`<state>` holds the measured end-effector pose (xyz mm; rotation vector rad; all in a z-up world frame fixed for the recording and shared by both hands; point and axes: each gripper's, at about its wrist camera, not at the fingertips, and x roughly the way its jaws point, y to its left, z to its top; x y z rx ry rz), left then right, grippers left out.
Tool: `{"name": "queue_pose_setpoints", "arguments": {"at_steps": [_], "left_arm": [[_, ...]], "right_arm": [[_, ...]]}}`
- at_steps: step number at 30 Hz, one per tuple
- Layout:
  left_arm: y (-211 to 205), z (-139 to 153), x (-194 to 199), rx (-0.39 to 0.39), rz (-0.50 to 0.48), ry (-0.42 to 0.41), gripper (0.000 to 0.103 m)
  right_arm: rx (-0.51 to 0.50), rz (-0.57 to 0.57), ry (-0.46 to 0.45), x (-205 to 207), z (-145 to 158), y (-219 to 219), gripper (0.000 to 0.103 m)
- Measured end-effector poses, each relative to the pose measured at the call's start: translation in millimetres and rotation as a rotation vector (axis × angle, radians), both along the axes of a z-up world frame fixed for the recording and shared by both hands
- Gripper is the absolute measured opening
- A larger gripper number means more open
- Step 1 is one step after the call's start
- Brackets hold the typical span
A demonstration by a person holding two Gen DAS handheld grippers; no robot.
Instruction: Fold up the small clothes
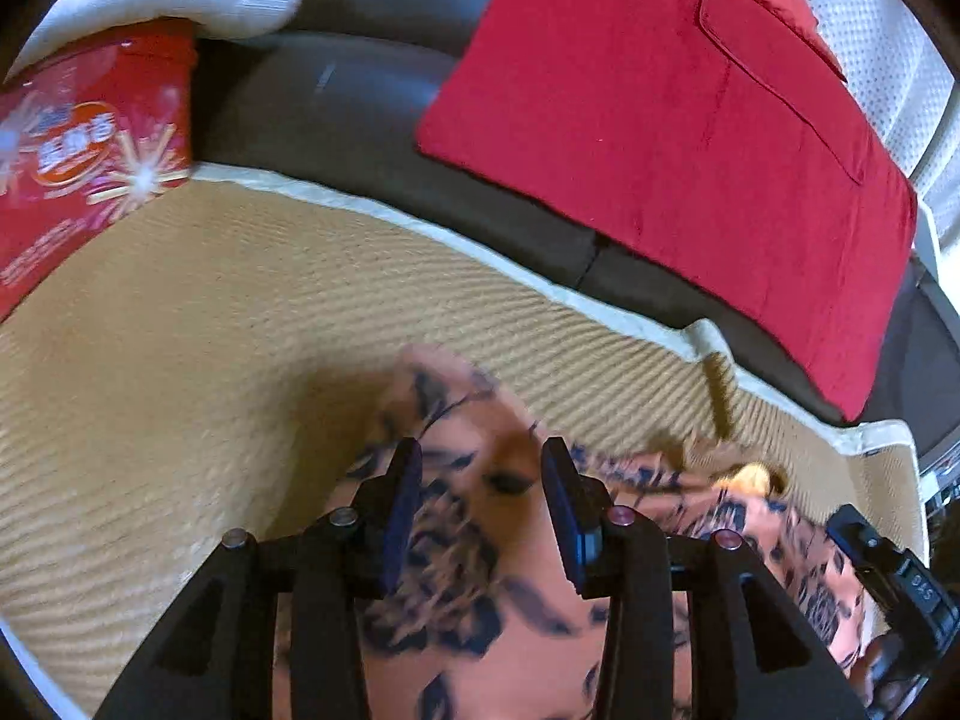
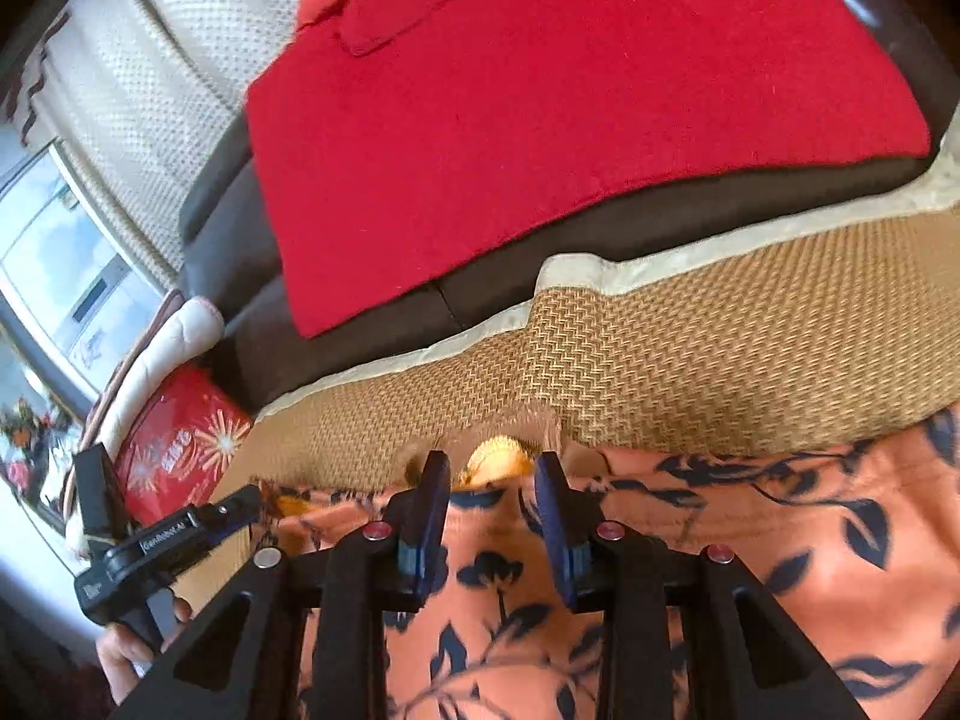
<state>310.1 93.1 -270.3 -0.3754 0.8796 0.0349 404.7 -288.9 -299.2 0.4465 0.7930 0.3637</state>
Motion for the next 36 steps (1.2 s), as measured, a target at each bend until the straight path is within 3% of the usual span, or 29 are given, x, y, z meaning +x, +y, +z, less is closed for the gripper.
{"name": "queue_pose_setpoints", "arguments": {"at_steps": [5,8,10,13,18,20,21,22,26,30,32,34,36], "left_arm": [[7,-13,-33,0.104,0.039,0.105,0.042],[9,-28,-43,0.209,0.051,0.209,0.042],[17,-25,-56,0.220,0.043,0.221,0.042],[23,-14,-75,0.191,0.050,0.182,0.042],[34,-1,-124,0.122,0.050,0.153,0.042],[34,0,-140,0.098,0.050,0.153,0.050],[34,-2,-147,0.078,0.060,0.161,0.061],[34,-4,-151,0.050,0.068,0.167,0.068],[31,-18,-149,-0.093,0.071,0.209,0.071],[25,-32,-140,-0.131,0.097,0.215,0.071],[23,-32,-137,-0.125,0.103,0.178,0.070],[19,-29,-134,-0.077,0.102,0.151,0.044],[17,-28,-131,-0.061,0.092,0.136,0.031]], "right_arm": [[-0.041,0.003,0.044,-28,-2,1,0.033],[-0.110,0.035,0.192,-21,-31,9,0.033],[-0.110,0.020,0.169,-27,-30,9,0.032],[0.000,0.024,0.124,-48,-15,1,0.033],[0.020,0.079,0.079,-81,-4,10,0.033],[0.027,0.133,0.049,-94,2,22,0.033],[0.036,0.157,0.039,-101,4,28,0.033],[0.046,0.190,0.036,-107,4,36,0.033],[0.036,0.267,0.048,-118,-3,67,0.033],[-0.008,0.250,0.075,-117,-16,82,0.033],[-0.049,0.220,0.119,-110,-29,81,0.033],[-0.043,0.216,0.185,-101,-45,79,0.027],[-0.029,0.224,0.189,-99,-47,77,0.026]]}}
